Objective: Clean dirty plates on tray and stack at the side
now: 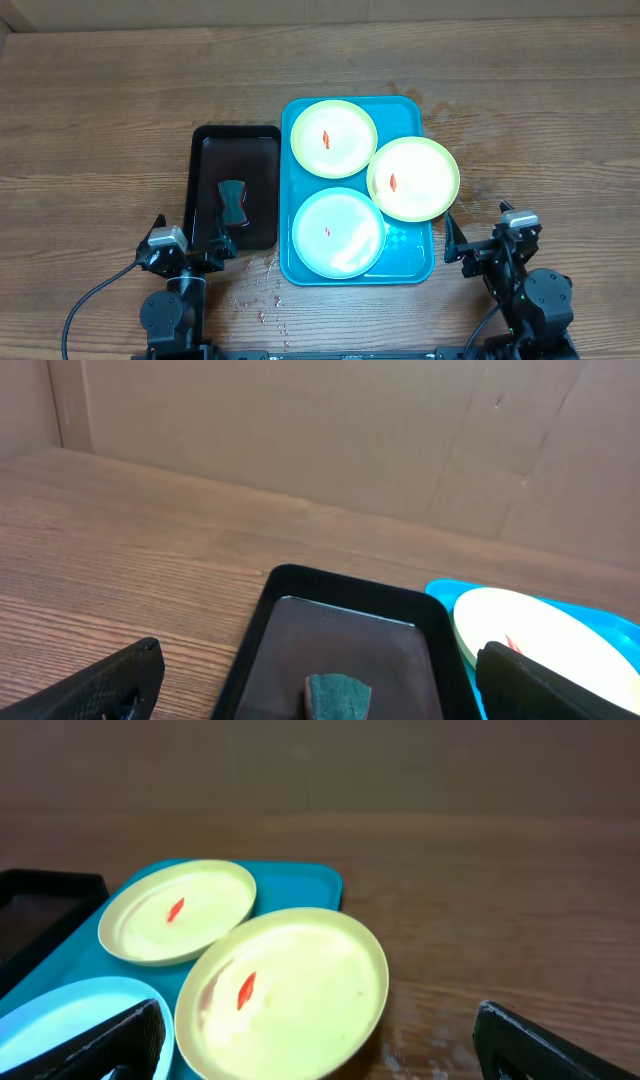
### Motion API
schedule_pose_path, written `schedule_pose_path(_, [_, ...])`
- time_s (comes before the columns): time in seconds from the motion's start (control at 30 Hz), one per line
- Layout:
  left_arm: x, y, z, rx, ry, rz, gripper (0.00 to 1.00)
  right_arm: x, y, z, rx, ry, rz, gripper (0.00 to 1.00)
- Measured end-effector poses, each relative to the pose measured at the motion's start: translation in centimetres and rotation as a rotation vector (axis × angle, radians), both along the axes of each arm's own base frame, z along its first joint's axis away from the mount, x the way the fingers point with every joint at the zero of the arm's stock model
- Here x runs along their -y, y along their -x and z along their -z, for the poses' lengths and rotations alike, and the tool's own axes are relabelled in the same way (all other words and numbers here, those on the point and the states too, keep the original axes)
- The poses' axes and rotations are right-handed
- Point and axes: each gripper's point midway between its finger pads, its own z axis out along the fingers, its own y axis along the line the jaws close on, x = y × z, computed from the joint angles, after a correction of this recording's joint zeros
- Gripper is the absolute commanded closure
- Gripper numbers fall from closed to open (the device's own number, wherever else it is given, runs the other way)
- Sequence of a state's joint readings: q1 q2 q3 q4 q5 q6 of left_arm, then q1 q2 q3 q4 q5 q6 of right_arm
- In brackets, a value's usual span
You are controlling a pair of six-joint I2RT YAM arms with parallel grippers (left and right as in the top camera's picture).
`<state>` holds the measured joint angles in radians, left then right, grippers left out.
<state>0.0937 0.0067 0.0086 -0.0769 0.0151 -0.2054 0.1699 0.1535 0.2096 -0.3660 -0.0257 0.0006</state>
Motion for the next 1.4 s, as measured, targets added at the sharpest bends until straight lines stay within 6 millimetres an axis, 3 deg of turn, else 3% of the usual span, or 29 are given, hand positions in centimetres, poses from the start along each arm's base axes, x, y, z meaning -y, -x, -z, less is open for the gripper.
schedule_pose_path(1.13, [0.0, 0.0, 0.0, 0.000, 0.000, 0.000, 0.00, 0.0, 0.2, 0.7, -0.027, 0.006, 0.001, 0.00])
schedule_pose_path(1.4, [0.0, 0.0, 0.0, 0.000, 0.000, 0.000, 0.00, 0.4, -0.6, -3.7, 0.156, -0.002, 0.020, 0.00])
